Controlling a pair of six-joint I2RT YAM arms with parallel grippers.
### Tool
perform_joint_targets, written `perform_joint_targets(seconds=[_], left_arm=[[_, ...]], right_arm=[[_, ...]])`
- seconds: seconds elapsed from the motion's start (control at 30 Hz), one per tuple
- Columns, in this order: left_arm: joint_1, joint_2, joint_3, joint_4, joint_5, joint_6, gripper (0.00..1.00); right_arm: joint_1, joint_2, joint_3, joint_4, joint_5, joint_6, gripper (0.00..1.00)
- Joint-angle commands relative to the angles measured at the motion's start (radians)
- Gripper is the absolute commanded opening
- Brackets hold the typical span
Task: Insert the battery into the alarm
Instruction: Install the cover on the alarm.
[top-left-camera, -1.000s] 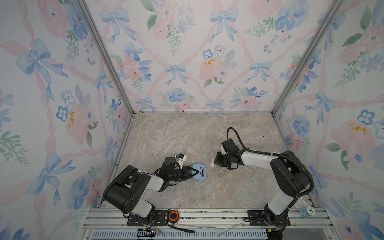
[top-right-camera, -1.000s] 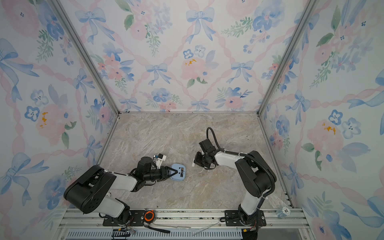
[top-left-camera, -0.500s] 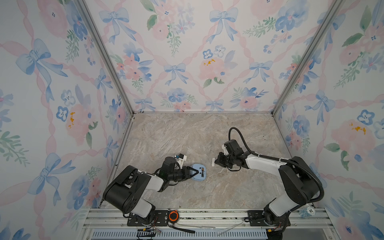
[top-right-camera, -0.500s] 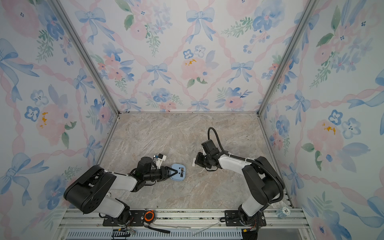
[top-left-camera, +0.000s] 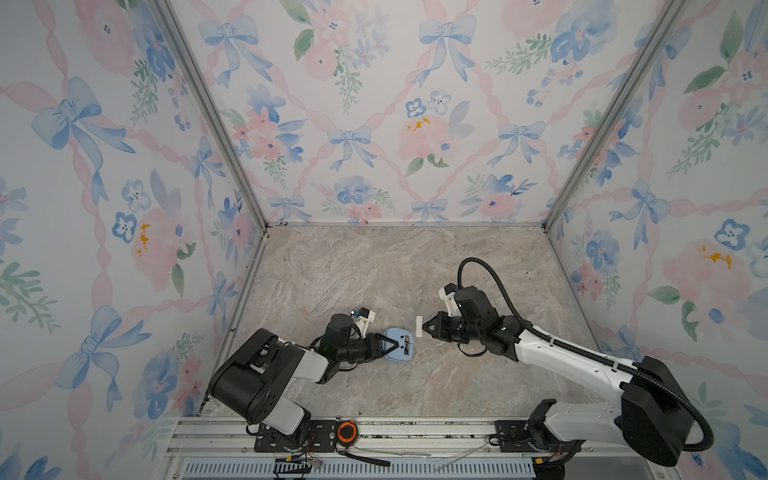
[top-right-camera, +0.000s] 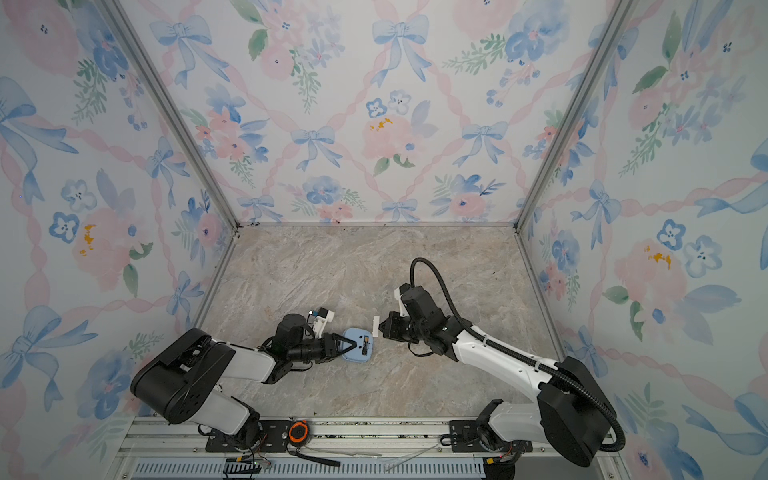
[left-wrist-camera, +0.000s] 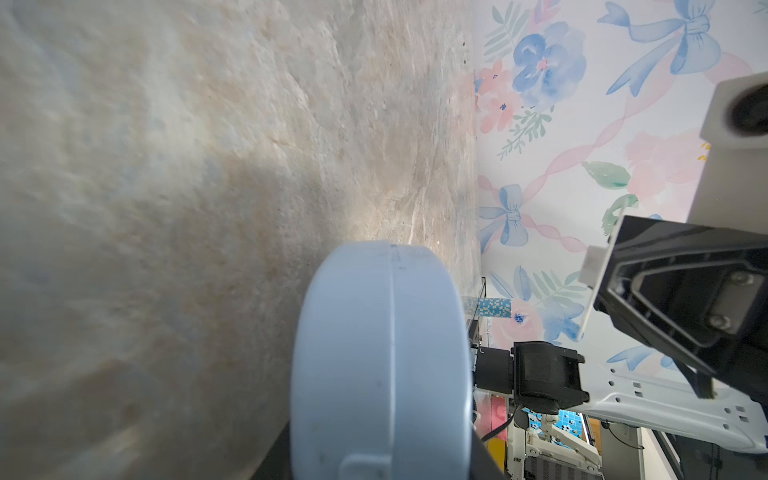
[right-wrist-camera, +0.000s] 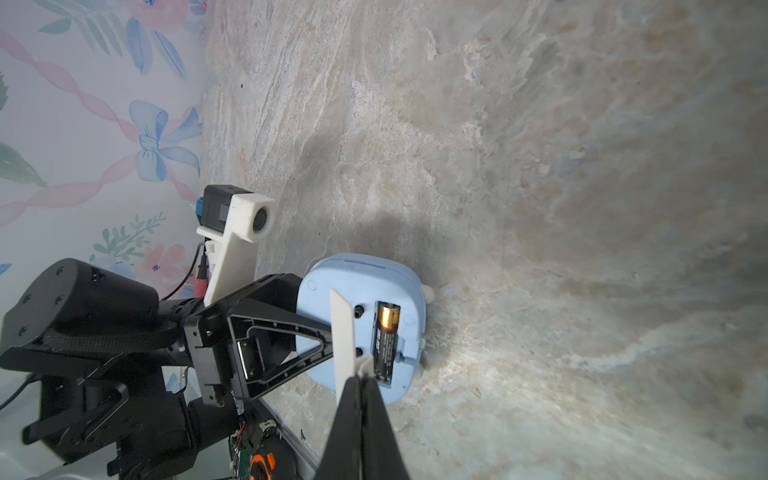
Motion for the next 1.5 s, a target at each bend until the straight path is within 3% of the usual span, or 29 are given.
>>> perform_joint_targets(seconds=[0.0, 0.57, 1.03, 1.47], left_arm=[[-0.008, 0.02, -0.013, -0.039, -0.022, 0.041, 0.0], [-0.008, 0.009, -0.024, -0.022, -0.011, 0.041, 0.0], [-0.009, 0.016, -0.014, -0.022, 0.005, 0.037, 0.0], [-0.008, 0.016, -0.016, -0.021, -0.004, 0.032, 0.0]], right_arm=[[0.029, 0.003, -0.011, -0.01, 0.026, 0.026, 0.0], [0.059, 0.012, -0.073, 0.038, 0.019, 0.087, 0.0], [0.081, 0.159, -0.078, 0.169, -0.024, 0.152, 0.0], [0.09, 0.201, -0.069, 0.217, -0.03, 0.161, 0.0]])
